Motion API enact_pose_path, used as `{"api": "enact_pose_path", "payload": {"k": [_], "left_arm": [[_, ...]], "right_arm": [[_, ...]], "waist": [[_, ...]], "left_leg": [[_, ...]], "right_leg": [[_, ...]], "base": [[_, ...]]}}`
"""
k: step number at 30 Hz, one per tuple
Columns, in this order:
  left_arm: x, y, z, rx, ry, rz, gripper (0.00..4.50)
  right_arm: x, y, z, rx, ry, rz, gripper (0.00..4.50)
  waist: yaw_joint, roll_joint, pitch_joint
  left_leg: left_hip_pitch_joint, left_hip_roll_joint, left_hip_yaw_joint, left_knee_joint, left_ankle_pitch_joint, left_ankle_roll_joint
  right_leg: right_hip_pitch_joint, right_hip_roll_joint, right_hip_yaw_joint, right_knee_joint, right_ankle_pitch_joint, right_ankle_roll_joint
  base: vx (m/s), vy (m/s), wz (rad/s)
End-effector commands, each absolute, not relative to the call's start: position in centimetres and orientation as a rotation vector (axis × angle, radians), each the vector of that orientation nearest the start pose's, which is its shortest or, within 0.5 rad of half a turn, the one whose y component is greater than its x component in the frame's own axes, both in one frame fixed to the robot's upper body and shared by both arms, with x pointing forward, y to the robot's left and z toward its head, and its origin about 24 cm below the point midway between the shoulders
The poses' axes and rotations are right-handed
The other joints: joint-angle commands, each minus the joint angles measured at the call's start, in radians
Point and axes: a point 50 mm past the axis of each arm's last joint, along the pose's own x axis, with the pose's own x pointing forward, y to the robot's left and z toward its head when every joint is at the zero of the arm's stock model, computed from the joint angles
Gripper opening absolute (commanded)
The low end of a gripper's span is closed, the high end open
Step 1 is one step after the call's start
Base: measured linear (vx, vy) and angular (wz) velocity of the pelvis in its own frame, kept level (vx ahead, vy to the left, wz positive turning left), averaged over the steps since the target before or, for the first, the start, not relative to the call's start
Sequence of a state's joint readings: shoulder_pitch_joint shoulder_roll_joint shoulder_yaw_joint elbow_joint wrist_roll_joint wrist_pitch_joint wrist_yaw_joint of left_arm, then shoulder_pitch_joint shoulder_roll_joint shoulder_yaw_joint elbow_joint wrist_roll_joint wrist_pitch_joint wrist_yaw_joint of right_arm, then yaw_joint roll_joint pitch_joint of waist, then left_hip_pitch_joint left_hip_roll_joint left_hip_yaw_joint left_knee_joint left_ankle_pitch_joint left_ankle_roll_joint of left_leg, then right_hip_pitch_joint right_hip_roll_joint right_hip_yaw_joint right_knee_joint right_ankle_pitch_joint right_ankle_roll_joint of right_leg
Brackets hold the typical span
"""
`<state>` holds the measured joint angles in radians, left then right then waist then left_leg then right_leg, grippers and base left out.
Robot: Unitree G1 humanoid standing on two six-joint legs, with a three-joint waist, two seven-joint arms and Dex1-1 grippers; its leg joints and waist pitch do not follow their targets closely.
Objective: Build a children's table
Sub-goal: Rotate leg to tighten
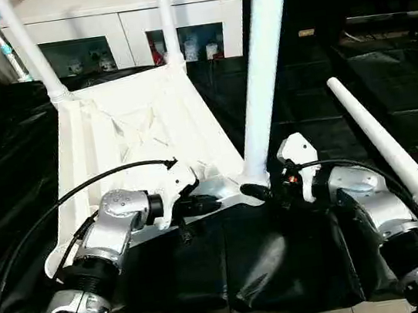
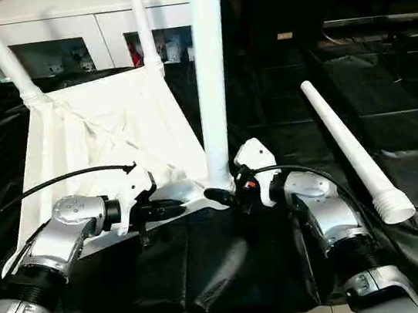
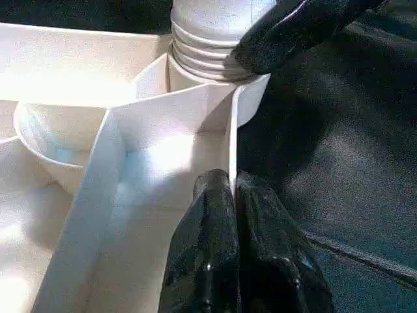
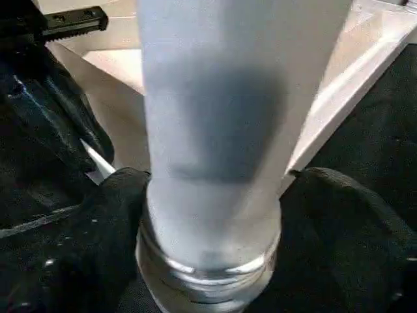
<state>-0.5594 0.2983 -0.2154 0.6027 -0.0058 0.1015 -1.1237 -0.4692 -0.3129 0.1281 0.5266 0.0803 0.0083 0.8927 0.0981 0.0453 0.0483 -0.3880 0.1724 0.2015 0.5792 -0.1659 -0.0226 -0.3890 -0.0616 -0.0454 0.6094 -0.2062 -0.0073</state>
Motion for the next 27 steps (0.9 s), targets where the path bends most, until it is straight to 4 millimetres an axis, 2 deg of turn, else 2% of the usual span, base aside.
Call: {"api": "enact_pose_path", "payload": {"k": [1, 2, 9, 10, 12, 17, 20, 22, 24, 27], "left_arm": [[31.2, 11.5, 4.7, 0.233, 0.353, -1.312, 0.0], [31.2, 11.5, 4.7, 0.234, 0.354, -1.311, 0.0], [31.2, 11.6, 4.7, 0.235, 0.355, -1.311, 0.0], [31.2, 11.6, 4.7, 0.235, 0.355, -1.311, 0.0], [31.1, 11.8, 4.6, 0.236, 0.364, -1.306, 0.0], [31.2, 11.8, 4.6, 0.233, 0.367, -1.286, 0.0], [31.8, 11.3, 4.8, 0.192, 0.351, -1.226, 0.0], [32.5, 10.3, 4.8, 0.169, 0.369, -1.153, 0.0], [32.6, 10.1, 4.7, 0.172, 0.376, -1.139, 0.0], [33.2, 8.8, 4.5, 0.171, 0.392, -1.057, 0.0]], "right_arm": [[32.2, -14.6, 5.4, -0.244, 0.204, 0.955, 3.61], [32.2, -14.6, 5.4, -0.244, 0.204, 0.957, 3.48], [32.2, -14.5, 5.3, -0.242, 0.204, 0.959, 3.48], [32.2, -14.5, 5.3, -0.242, 0.204, 0.959, 3.28], [32.1, -14.4, 5.3, -0.237, 0.204, 0.967, 3.28], [32.3, -14.0, 5.1, -0.199, 0.206, 0.913, 2.87], [32.3, -12.7, 4.9, -0.172, 0.201, 0.88, 2.72], [32.6, -11.0, 4.6, -0.152, 0.213, 0.812, 2.67], [32.7, -10.6, 4.6, -0.144, 0.217, 0.789, 2.66], [33.6, -9.7, 4.3, -0.102, 0.251, 0.645, 2.66]], "waist": [[-0.001, -0.015, -0.059], [-0.002, -0.016, -0.06], [-0.003, -0.015, -0.061], [-0.003, -0.015, -0.061], [-0.003, -0.018, -0.061], [-0.005, -0.016, -0.061], [-0.01, -0.013, -0.058], [-0.017, -0.012, -0.056], [-0.019, -0.014, -0.057], [-0.025, -0.007, -0.059]], "left_leg": [[0.023, 0.067, -0.032, -0.062, -0.212, 0.05], [0.023, 0.067, -0.032, -0.062, -0.21, 0.051], [0.022, 0.066, -0.031, -0.06, -0.196, 0.058], [0.022, 0.066, -0.031, -0.059, -0.196, 0.058], [0.022, 0.066, -0.031, -0.059, -0.195, 0.059], [0.022, 0.066, -0.031, -0.059, -0.192, 0.059], [0.022, 0.065, -0.032, -0.062, -0.208, 0.047], [0.025, 0.064, -0.033, -0.066, -0.226, 0.031], [0.026, 0.062, -0.035, -0.066, -0.235, 0.017], [0.026, 0.061, -0.035, -0.065, -0.222, 0.016]], "right_leg": [[0.034, -0.091, 0.045, -0.077, -0.174, -0.226], [0.034, -0.091, 0.045, -0.076, -0.172, -0.227], [0.035, -0.091, 0.044, -0.075, -0.16, -0.229], [0.035, -0.091, 0.045, -0.075, -0.159, -0.229], [0.035, -0.09, 0.044, -0.074, -0.156, -0.23], [0.034, -0.09, 0.044, -0.073, -0.154, -0.233], [0.034, -0.09, 0.045, -0.075, -0.175, -0.232], [0.029, -0.088, 0.046, -0.078, -0.205, -0.229], [0.032, -0.091, 0.047, -0.08, -0.23, -0.22], [0.029, -0.089, 0.048, -0.079, -0.192, -0.223]], "base": [[0.0, 0.0, 0.0], [0.0, 0.0, 0.0], [0.0, 0.0, 0.0], [0.0, 0.0, 0.0], [0.0, 0.0, 0.0], [0.0, 0.0, 0.0], [0.0, 0.0, 0.0], [0.0, 0.0, 0.0], [0.0, 0.0, 0.0], [0.0, 0.0, 0.0]]}}
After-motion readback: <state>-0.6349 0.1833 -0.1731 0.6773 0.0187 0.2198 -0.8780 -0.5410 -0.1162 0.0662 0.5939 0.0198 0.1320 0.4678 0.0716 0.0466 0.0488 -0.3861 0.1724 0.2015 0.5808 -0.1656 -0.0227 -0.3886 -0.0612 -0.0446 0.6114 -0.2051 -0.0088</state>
